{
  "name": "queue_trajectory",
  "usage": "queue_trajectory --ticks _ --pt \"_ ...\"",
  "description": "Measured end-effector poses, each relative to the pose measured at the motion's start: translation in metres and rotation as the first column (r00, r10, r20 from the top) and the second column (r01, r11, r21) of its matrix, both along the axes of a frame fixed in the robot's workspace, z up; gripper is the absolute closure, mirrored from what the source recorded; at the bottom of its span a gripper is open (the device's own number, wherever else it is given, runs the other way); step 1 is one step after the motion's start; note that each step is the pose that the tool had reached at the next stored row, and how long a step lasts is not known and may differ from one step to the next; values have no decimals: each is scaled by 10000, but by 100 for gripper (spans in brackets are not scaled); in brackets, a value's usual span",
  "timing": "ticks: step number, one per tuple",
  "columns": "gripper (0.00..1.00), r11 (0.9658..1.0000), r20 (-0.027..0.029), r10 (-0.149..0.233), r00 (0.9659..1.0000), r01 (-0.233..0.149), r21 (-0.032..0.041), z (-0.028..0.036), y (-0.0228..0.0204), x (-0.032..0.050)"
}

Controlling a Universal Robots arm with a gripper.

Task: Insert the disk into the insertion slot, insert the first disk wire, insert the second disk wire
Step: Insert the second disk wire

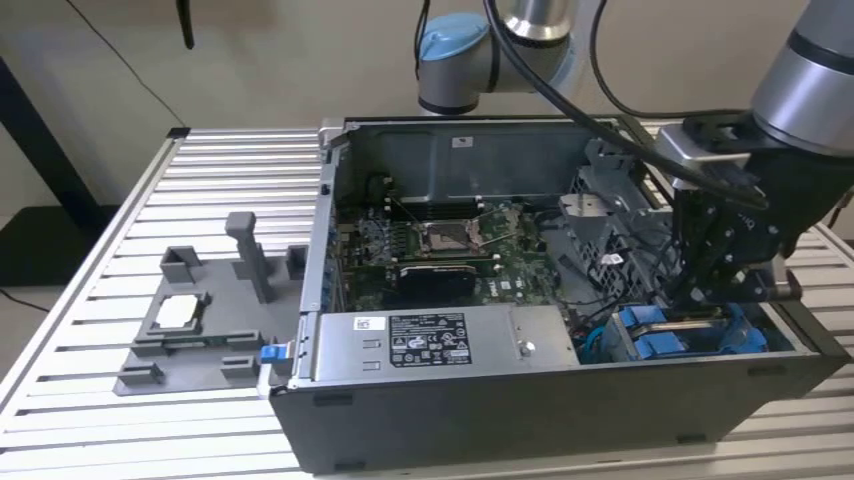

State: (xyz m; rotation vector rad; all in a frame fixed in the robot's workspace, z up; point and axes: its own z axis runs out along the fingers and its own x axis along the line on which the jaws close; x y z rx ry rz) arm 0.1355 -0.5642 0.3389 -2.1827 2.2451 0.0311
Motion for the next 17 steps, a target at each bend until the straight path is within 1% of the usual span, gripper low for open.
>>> queue_trajectory --ticks 6,7,8,10,11,17 --pt "84 9998 0 -202 9998 202 2 -19 -10 0" --pt "82 9997 -4 -232 9997 232 1 -19 -16 0" --pt "76 9996 -10 -267 9996 267 1 -19 -21 -1" --pt "76 9994 -27 -334 9994 334 0 -17 -32 0" --pt "70 9993 -32 -364 9993 364 -3 -11 -35 0" --pt "70 9986 -36 -532 9986 532 -1 71 -39 0"
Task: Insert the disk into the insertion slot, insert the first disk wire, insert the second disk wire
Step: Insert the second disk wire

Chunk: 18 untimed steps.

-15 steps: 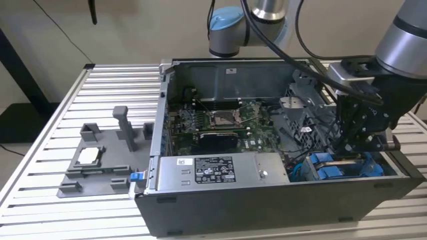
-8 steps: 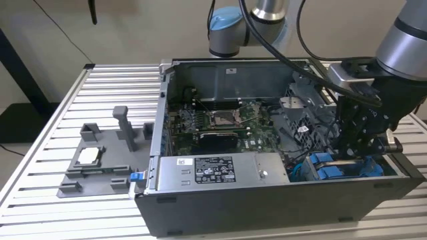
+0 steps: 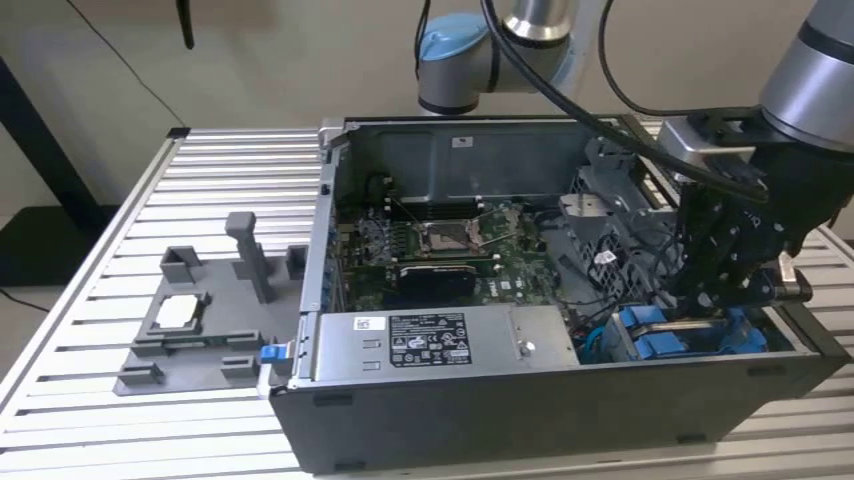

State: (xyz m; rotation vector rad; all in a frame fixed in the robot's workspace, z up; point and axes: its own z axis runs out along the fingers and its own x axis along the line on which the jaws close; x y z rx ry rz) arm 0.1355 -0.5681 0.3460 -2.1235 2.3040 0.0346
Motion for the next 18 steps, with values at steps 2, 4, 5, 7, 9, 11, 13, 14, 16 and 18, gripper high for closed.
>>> queue_trajectory --ticks 2,4,5,7,9,11,13,14,16,18 --pt "70 10000 0 -46 10000 46 -2 51 0 0" --pt "70 10000 0 -78 10000 78 -1 110 0 0" --pt "70 10000 0 -91 10000 91 -2 138 0 0" --pt "70 9999 0 -116 9999 116 -2 196 0 0" --pt "70 9999 0 -138 9999 138 -1 261 0 0" --pt "70 9999 0 -151 9999 151 -2 329 0 0" --pt "70 9999 0 -157 9999 157 -1 398 0 0" --pt "70 9999 0 -159 9999 159 -2 432 0 0" --pt "70 9999 0 -160 9999 160 -1 484 0 0" --pt "70 9999 0 -160 9999 160 -1 499 0 0"
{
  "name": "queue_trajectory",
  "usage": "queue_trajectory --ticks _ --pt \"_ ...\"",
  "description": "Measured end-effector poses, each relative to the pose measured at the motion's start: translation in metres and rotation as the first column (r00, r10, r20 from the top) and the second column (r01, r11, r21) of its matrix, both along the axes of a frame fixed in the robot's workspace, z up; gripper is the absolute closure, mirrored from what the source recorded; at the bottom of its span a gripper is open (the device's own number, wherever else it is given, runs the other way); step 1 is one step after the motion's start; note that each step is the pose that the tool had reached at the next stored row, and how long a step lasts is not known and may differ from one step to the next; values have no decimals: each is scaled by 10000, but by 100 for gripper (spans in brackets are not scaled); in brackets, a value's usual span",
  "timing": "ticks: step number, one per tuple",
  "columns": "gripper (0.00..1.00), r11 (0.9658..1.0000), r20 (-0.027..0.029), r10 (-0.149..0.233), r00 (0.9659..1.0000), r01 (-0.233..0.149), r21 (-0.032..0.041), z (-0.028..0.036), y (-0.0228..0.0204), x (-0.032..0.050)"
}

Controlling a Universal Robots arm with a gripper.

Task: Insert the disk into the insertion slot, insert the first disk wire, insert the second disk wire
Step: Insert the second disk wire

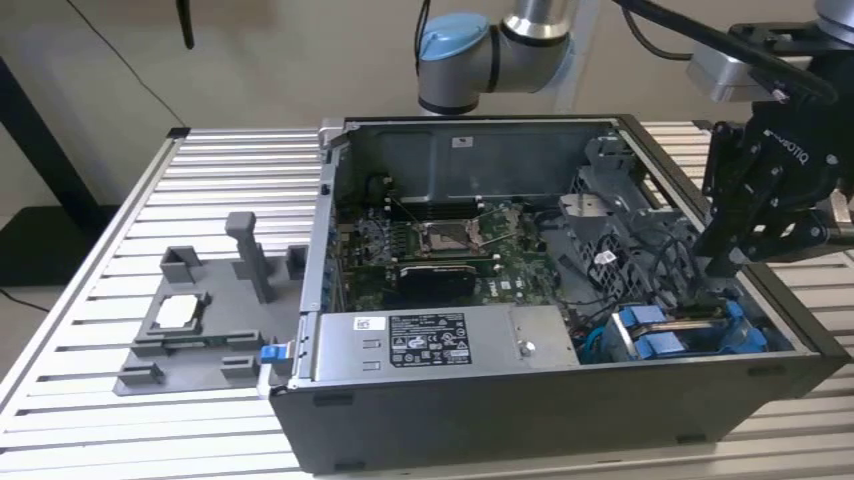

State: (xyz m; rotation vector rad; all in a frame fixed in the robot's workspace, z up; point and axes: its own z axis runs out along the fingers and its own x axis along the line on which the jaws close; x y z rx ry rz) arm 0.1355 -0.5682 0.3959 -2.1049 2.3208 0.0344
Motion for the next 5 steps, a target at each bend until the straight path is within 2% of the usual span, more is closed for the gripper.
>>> queue_trajectory --ticks 5 --pt "70 10000 0 0 10000 0 0 4 0 0"
